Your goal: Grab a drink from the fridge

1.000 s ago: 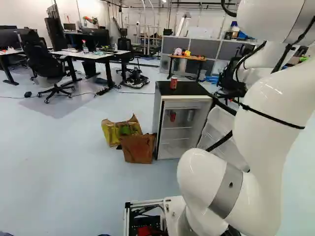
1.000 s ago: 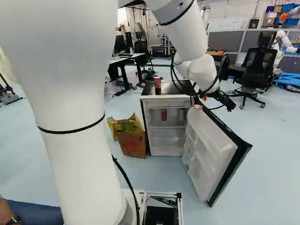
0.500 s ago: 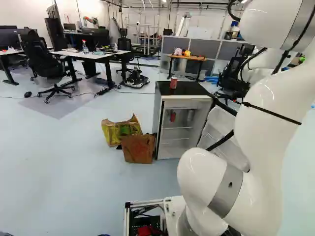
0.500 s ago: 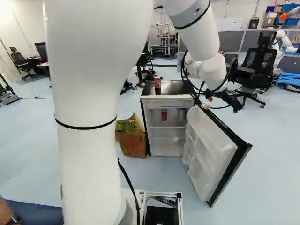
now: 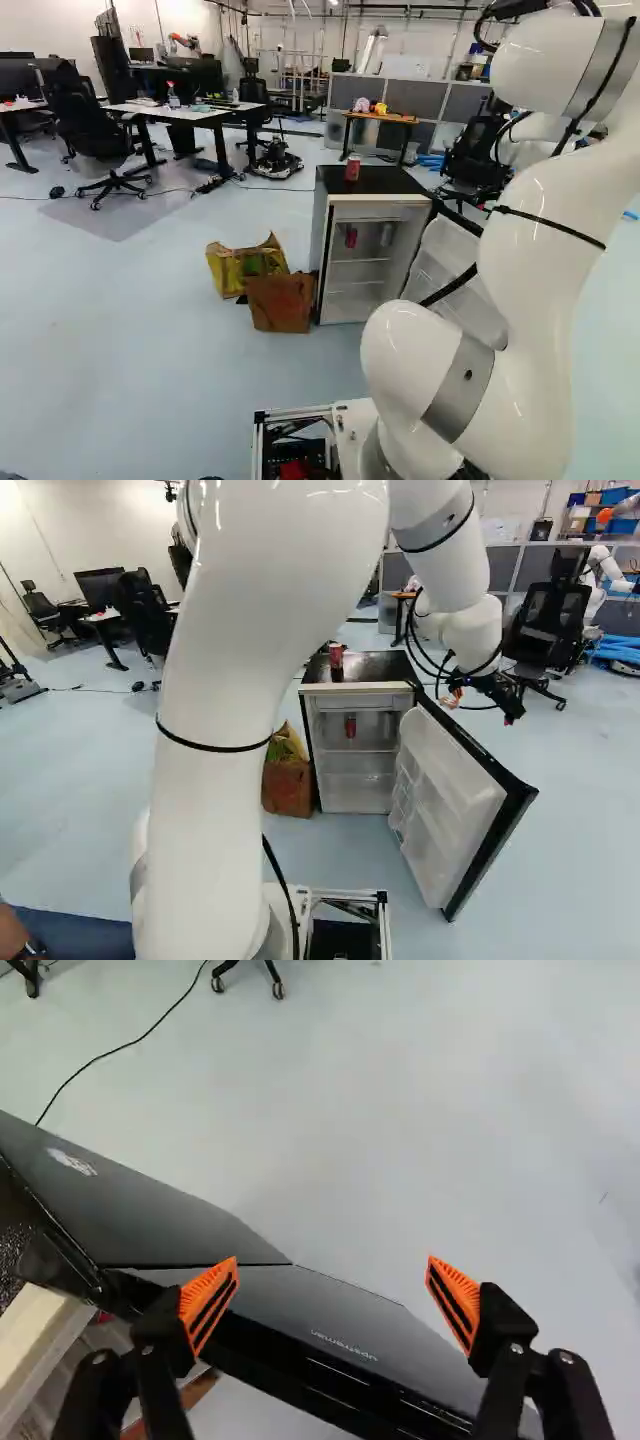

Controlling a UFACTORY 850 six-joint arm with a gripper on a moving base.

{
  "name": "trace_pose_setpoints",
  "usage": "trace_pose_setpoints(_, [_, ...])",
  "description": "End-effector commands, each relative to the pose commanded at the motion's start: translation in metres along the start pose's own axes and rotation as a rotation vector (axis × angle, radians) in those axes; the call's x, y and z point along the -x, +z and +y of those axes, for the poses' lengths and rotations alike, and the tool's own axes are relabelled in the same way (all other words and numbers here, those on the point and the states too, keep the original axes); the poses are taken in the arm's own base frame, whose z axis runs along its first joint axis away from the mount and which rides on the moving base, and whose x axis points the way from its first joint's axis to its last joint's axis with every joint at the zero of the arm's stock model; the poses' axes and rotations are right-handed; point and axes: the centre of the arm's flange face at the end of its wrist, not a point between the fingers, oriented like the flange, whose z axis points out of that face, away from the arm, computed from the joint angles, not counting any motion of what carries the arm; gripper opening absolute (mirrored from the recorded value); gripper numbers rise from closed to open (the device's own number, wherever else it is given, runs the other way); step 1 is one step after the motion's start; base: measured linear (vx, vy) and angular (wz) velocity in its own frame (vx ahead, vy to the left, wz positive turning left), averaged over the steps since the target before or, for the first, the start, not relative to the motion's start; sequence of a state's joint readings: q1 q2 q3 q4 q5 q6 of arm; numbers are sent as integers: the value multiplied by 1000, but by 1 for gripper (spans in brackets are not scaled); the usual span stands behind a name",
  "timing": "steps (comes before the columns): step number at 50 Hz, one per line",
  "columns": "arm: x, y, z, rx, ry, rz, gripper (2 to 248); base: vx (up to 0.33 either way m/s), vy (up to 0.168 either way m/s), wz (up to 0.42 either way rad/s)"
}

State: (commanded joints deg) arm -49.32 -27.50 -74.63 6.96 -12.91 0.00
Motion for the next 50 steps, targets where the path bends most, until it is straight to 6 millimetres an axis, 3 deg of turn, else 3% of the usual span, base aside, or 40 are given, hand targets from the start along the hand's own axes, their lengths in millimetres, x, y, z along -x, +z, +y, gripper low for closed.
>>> trace_pose_setpoints(50, [-40, 42, 40, -18, 171, -186, 247, 0, 0, 0])
